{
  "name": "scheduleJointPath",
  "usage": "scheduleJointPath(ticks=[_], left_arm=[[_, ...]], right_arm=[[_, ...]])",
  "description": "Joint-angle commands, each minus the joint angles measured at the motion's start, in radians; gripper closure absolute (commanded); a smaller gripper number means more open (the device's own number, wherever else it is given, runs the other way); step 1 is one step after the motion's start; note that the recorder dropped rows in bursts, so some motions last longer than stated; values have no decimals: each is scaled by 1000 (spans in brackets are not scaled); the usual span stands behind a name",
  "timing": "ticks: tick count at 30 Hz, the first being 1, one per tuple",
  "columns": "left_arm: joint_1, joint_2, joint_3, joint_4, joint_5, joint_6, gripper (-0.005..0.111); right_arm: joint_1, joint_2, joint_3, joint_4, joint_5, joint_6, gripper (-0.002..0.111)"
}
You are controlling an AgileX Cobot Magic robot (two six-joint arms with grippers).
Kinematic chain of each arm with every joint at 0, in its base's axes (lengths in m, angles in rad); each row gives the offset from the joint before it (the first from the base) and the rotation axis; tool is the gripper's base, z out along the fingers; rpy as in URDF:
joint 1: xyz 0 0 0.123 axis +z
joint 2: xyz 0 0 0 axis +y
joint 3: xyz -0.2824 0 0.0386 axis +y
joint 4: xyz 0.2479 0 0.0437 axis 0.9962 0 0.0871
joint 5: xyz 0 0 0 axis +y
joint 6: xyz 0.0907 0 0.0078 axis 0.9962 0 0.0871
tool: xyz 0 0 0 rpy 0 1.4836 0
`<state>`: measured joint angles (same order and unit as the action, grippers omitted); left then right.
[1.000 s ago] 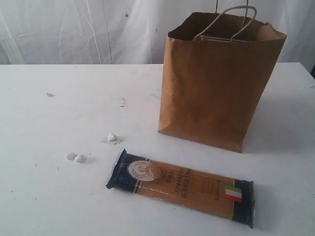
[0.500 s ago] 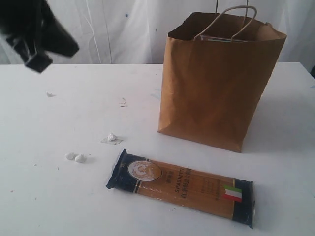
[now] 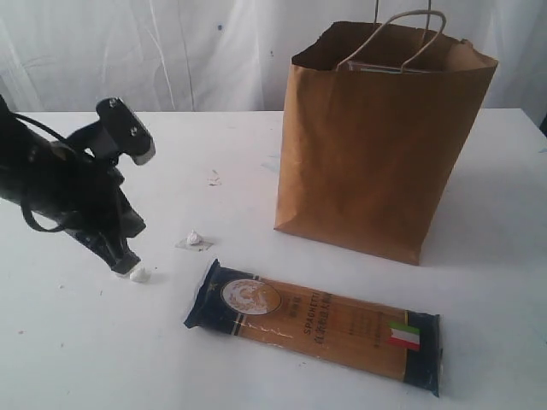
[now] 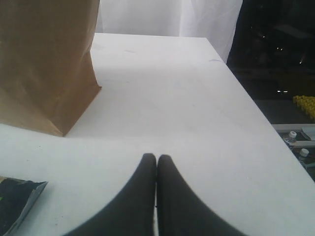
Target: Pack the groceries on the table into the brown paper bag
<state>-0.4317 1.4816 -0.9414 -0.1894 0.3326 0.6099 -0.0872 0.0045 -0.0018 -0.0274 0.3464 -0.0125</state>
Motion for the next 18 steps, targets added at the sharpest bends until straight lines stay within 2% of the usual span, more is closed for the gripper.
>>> scheduleJointPath(ticks=[1,5,8,10,15,18], left_arm=[[3,63,21,-18,-56,-39,107],[3,112,21,-18,-112,-48,107],[16,147,14,-15,-111,-136,107],[47,176,-8,-9,-67,-140,107],[154,249,-128,-9,186,-225,107],[186,273,-182,-14,267,-236,107]], right_arm=[[-3,-4,2,-3,-4,3,108],[-3,-4,2,-3,-4,3,108],[-3,-4,2,-3,-4,3,108],[-3,-4,2,-3,-4,3,108],[-3,-4,2,-3,-4,3,108],[-3,-4,2,-3,-4,3,108]])
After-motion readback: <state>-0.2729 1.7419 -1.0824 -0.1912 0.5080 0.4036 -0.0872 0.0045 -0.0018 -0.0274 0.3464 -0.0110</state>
